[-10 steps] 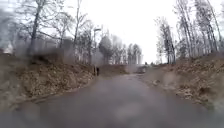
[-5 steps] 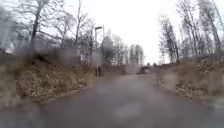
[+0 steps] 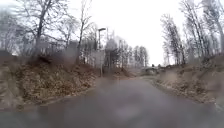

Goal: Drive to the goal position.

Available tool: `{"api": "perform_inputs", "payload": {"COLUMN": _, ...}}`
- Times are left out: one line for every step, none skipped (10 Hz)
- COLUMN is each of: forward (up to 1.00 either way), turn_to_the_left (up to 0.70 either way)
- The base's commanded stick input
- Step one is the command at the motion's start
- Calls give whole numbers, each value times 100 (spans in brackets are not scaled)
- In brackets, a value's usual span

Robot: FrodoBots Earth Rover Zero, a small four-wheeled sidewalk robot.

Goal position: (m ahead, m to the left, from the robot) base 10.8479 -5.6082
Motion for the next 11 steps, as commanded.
{"api": "perform_inputs", "payload": {"forward": 100, "turn_to_the_left": 0}}
{"api": "perform_inputs", "payload": {"forward": 100, "turn_to_the_left": 0}}
{"api": "perform_inputs", "payload": {"forward": 100, "turn_to_the_left": 0}}
{"api": "perform_inputs", "payload": {"forward": 100, "turn_to_the_left": 0}}
{"api": "perform_inputs", "payload": {"forward": 100, "turn_to_the_left": 0}}
{"api": "perform_inputs", "payload": {"forward": 100, "turn_to_the_left": 0}}
{"api": "perform_inputs", "payload": {"forward": 100, "turn_to_the_left": 0}}
{"api": "perform_inputs", "payload": {"forward": 100, "turn_to_the_left": 0}}
{"api": "perform_inputs", "payload": {"forward": 100, "turn_to_the_left": 0}}
{"api": "perform_inputs", "payload": {"forward": 100, "turn_to_the_left": 0}}
{"api": "perform_inputs", "payload": {"forward": 100, "turn_to_the_left": 0}}
